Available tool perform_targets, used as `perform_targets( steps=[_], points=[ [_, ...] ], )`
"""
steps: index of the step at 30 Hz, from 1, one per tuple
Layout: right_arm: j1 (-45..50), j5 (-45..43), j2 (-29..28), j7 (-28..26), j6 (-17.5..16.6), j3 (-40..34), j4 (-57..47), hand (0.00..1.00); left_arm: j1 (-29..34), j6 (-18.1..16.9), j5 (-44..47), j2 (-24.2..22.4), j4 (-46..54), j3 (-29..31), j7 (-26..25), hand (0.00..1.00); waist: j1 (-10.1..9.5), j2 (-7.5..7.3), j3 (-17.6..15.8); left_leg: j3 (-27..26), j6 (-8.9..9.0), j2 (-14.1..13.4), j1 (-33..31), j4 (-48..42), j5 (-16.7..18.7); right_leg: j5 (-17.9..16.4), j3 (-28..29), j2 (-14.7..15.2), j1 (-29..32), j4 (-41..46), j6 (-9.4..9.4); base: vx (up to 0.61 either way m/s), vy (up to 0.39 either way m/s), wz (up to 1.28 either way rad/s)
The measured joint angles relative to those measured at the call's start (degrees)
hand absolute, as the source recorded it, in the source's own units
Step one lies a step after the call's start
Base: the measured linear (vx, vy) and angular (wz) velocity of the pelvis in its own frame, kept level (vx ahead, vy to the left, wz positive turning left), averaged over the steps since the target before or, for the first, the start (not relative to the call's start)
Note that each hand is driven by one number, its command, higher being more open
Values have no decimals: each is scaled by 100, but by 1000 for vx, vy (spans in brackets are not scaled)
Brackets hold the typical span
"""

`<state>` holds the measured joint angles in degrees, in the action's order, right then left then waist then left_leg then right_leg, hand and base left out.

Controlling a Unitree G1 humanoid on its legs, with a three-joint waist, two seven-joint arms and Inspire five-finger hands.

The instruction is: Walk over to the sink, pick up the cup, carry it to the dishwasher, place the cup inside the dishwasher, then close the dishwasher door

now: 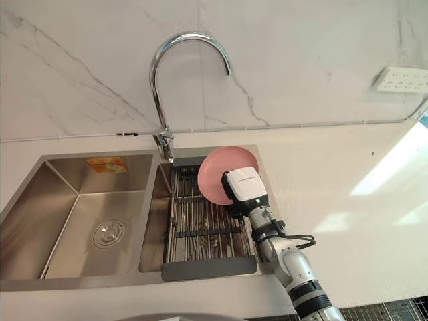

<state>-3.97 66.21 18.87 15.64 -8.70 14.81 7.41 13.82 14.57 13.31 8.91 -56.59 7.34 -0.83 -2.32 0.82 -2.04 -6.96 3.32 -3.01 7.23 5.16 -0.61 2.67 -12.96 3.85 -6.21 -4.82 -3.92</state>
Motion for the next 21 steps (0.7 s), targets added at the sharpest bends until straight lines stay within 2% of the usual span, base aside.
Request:
perform_targets(
  steps=[13, 21],
  points=[
    [0, -779, 166, -282, -442, -222, -979, 0, 74, -182, -4, -15, -2, 9, -10, 100, 27, 9, -73, -119, 1, -30, 29, -20, 20, 3, 100, -36, 7, 1, 0, -3, -2, -3],
    [-3, -881, 293, -465, -666, -214, -1374, 0, 85, -265, -5, -21, -10, 18, -17, 100, 23, 20, -85, -154, 12, -94, 34, -27, 34, 3, 130, -99, 25, 2, 0, -10, -6, -2]
  ],
)
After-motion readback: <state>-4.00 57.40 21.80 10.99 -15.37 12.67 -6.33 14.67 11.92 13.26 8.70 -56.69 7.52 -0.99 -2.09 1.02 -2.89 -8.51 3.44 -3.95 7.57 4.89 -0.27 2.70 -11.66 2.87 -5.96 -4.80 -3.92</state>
